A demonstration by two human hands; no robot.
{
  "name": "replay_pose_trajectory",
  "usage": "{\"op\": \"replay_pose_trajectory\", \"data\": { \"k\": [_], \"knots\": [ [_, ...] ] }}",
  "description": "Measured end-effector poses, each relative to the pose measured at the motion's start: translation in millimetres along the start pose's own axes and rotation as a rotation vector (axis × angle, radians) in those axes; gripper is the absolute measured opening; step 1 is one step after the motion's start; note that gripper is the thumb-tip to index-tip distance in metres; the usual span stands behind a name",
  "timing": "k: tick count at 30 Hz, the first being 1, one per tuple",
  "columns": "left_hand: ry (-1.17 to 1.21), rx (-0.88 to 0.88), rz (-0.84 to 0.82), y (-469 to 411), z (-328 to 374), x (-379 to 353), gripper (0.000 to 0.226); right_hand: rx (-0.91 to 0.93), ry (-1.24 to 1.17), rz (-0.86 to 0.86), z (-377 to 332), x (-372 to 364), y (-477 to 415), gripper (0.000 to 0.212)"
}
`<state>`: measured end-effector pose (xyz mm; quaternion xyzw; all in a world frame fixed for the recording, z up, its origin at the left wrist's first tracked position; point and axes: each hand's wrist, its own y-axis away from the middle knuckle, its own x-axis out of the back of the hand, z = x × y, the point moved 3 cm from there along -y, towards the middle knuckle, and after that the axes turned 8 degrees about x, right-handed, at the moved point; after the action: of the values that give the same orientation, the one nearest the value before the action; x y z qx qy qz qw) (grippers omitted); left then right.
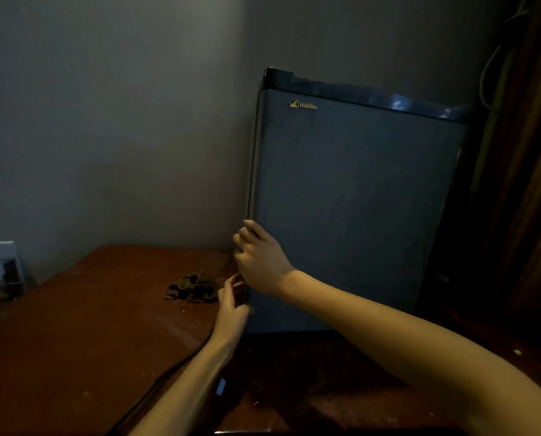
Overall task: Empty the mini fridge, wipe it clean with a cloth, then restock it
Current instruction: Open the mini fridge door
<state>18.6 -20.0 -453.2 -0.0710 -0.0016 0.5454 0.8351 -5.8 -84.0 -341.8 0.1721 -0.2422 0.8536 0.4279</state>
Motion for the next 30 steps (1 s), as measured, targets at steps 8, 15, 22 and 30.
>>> {"op": "replay_pose_trajectory", "data": {
  "k": [8, 15, 22, 30],
  "knots": [
    [0.194, 0.17, -0.042, 31.4, -8.7, 2.6, 0.066, -0.003, 0.099, -0.104, -20.7, 36.0, 2.7, 0.027],
    [0.113, 0.146, -0.142, 69.0, -7.1, 16.6, 0.054, 0.02, 0.171, -0.424, -48.5, 40.2, 5.4, 0.033],
    [-0.185, 0.154, -0.229, 93.9, -8.3, 29.0, 0.042, -0.016, 0.088, -0.68, -75.2, 46.4, 21.8, 0.036],
    [-0.424, 0.0, -0.337, 99.8, -32.2, 23.8, 0.042, -0.046, 0.104, -0.774, -83.3, 61.1, 49.3, 0.037]
  ]
}}
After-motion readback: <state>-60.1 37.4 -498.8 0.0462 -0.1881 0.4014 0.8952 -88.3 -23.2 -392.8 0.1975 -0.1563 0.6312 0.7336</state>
